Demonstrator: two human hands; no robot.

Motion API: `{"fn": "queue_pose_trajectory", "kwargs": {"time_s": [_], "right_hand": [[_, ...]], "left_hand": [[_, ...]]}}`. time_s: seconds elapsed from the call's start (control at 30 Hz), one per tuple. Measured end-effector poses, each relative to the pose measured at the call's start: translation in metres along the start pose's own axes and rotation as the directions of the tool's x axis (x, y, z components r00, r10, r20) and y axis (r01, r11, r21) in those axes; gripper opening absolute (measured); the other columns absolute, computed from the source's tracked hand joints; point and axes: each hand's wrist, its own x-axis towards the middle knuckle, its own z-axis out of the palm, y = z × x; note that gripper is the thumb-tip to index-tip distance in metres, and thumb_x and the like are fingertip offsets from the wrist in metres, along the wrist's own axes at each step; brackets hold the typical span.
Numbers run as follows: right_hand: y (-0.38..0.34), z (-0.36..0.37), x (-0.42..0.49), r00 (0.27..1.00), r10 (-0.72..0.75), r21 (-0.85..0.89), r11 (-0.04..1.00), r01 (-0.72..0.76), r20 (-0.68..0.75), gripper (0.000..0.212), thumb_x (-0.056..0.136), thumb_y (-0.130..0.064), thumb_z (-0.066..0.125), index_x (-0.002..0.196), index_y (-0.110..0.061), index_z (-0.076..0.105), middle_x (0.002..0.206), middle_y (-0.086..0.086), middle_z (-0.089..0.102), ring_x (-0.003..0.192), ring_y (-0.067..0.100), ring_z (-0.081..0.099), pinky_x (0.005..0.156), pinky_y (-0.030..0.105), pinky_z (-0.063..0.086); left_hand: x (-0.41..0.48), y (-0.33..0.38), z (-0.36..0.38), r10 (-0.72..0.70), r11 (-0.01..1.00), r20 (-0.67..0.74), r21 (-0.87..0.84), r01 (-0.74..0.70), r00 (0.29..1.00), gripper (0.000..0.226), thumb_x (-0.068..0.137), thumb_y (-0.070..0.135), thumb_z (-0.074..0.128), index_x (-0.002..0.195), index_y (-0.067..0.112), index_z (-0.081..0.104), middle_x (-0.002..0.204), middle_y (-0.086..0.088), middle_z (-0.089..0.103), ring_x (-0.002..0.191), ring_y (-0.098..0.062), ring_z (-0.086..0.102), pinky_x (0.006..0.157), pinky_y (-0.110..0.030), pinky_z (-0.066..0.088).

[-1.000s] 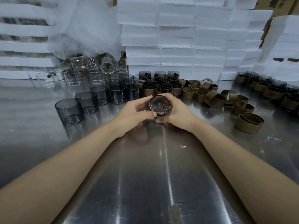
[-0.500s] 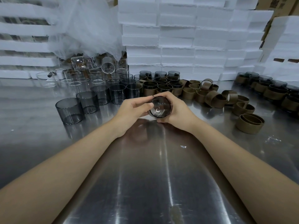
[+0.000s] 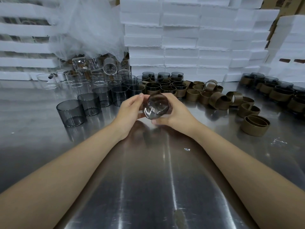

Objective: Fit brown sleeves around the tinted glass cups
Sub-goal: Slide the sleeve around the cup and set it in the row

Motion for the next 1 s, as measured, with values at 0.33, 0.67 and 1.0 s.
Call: {"fn": "queue_pose_trajectory", "kwargs": {"time_s": [0.33,0.67,1.0], "right_hand": [[-0.008,-0.003,0.002,0.798,0.221,0.733,0.316,-0.603,0.561,0.05,0.088,-0.047,0.049,0.121,-0.009,0.053,0.106,0.013,0.069,0.094,0.026,0.068,0.084,0.033,0.055],[-0.009,-0.003,0.003,0.758,0.262,0.701,0.29,-0.652,0.597,0.062,0.091,-0.054,0.045,0.128,-0.005,0.052,0.102,0.019,0.063,0.09,0.032,0.066,0.079,0.035,0.057],[-0.012,-0.004,0.003,0.715,0.236,0.621,0.368,-0.692,0.658,0.067,0.093,-0.068,0.029,0.087,-0.013,0.067,0.074,0.008,0.056,0.063,0.017,0.052,0.061,0.023,0.045]], "left_hand": [[-0.012,0.002,0.009,0.129,0.943,0.221,0.276,-0.189,0.967,0.08,0.079,0.044,0.066,0.149,0.031,0.029,0.143,0.014,0.042,0.124,0.006,0.048,0.102,-0.012,0.038],[-0.011,0.005,0.008,0.248,0.881,0.189,0.365,-0.302,0.95,0.045,0.089,0.02,0.07,0.132,0.023,0.055,0.121,0.009,0.062,0.11,0.003,0.057,0.097,-0.011,0.04],[-0.019,0.011,0.015,0.329,0.869,0.131,0.346,-0.354,0.935,0.035,0.105,0.029,0.037,0.123,0.019,0.064,0.113,0.018,0.064,0.097,0.016,0.057,0.08,-0.003,0.039]]}}
